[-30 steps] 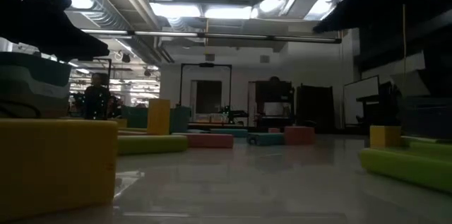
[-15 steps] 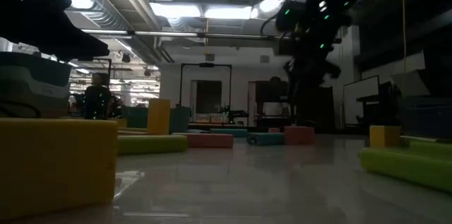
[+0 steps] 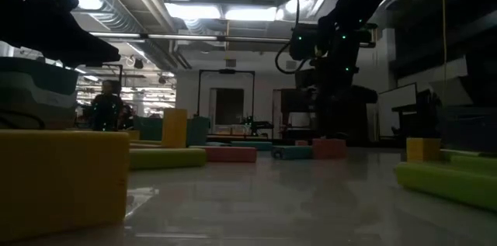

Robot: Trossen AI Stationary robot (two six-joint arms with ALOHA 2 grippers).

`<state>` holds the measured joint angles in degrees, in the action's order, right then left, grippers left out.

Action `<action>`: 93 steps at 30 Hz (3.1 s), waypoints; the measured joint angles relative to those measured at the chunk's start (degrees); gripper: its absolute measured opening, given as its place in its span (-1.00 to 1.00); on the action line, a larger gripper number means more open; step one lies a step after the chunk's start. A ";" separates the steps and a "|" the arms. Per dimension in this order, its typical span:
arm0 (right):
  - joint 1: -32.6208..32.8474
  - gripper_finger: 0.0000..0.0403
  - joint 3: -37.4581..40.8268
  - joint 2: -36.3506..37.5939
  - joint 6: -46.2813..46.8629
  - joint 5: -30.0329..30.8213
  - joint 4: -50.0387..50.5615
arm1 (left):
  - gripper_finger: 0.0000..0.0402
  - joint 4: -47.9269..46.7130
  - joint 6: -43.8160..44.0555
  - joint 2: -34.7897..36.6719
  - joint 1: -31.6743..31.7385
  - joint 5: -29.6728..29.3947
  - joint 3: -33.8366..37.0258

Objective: Sort blocks
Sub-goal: Put the pink block into the black bin

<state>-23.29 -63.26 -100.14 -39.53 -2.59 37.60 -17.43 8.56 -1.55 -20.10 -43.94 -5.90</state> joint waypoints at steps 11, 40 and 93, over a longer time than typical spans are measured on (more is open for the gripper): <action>0.00 -0.28 -0.02 -4.27 -1.41 1.43 -1.21 | -0.26 -0.04 0.36 0.00 0.00 0.00 -0.01; 9.27 -0.72 -28.91 -4.90 14.86 0.13 39.19 | -0.26 -0.02 4.54 -0.01 0.00 0.04 -0.01; 23.28 -0.26 15.80 21.27 64.70 -2.82 39.62 | -0.26 8.82 5.38 -0.37 0.01 5.37 0.32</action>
<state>-0.01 -47.46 -78.87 25.18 -5.41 77.21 -8.61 13.94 -1.92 -20.09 -38.57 -5.58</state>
